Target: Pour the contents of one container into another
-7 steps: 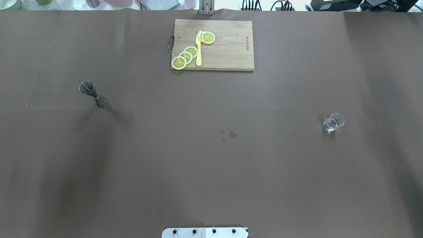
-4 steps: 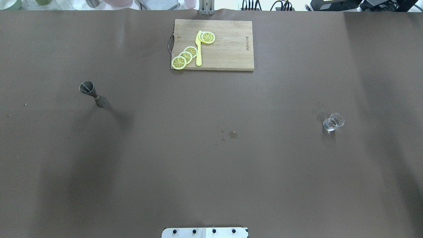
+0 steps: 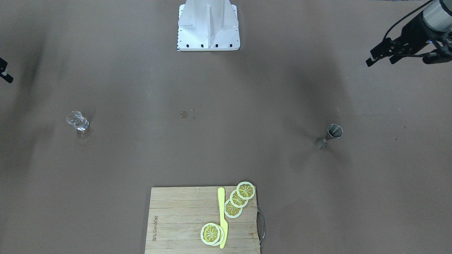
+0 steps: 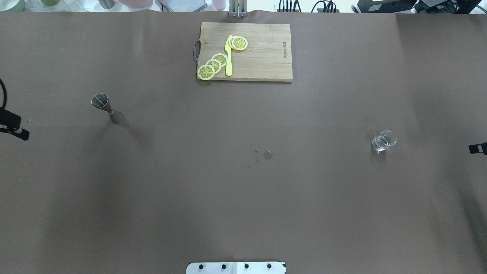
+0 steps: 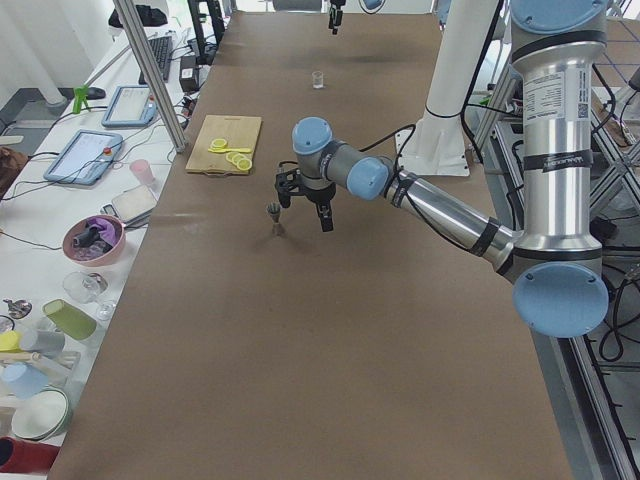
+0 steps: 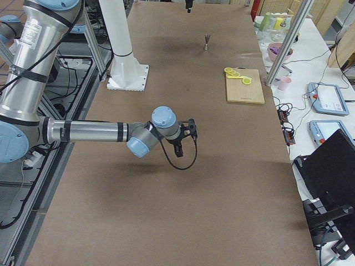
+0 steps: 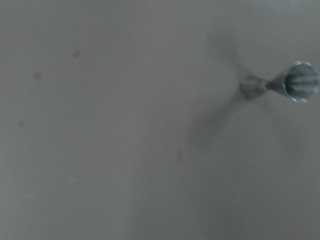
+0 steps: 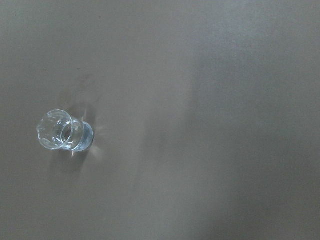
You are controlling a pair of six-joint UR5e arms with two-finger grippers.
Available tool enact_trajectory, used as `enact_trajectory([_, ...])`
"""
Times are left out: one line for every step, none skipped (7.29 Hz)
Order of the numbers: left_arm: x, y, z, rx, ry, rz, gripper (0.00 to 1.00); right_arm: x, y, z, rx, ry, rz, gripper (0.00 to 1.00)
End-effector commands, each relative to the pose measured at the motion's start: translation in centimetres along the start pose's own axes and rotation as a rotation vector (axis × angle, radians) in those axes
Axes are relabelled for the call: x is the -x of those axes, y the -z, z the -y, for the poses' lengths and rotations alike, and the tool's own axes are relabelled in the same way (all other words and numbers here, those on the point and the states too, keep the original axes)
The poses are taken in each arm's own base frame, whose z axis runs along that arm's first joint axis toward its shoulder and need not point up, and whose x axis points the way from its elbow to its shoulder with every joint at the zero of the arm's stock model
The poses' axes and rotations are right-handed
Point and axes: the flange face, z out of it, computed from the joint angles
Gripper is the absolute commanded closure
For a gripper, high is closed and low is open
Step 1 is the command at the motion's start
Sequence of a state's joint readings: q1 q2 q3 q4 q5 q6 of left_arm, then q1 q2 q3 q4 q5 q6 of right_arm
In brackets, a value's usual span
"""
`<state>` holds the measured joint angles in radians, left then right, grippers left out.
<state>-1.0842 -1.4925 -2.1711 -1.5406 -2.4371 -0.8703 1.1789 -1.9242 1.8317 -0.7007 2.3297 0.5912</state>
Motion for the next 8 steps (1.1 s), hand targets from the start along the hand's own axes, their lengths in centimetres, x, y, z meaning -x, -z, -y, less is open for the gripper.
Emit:
enact_trajectory([-4.8,-2.1,-3.4,0.05,-0.033,0.003,0.01,-0.4,-1.9,-1.9,-0.052,0.035,0.037,0.0])
enact_trajectory([-4.4,-1.8,-3.2,0.019,-0.032,0.018,0.02,0.1,-2.2,-2.3,-0.075,0.059,0.045,0.0])
enact_trajectory([-4.4,-1.3,-3.1,0.006,-0.032,0.011,0.02,1.0,-2.8,-2.5,-0.091,0.08,0.053,0.0])
enact_trajectory([-6.7,-0.5,-2.8,-0.015,-0.074,-0.019,0.02,1.8,-3.6,-2.8,-0.105,0.106,0.053,0.0])
enact_trajectory([-6.0,-0.2,-2.7,-0.022,-0.061,-0.015,0.02,2.6,-4.8,-3.1,-0.113,0.116,0.035,0.0])
enact_trajectory([-4.8,-0.6,-2.6,-0.044,-0.043,0.016,0.02,3.5,-5.8,-3.4,-0.128,0.135,0.022,0.0])
enact_trajectory([-4.6,-0.1,-2.9,-0.078,-0.051,0.025,0.01,4.0,-6.1,-3.5,-0.143,0.154,0.028,0.0])
enact_trajectory([-5.4,0.9,-3.3,-0.1,-0.07,0.012,0.01,4.1,-6.2,-3.7,-0.164,0.177,0.043,0.0])
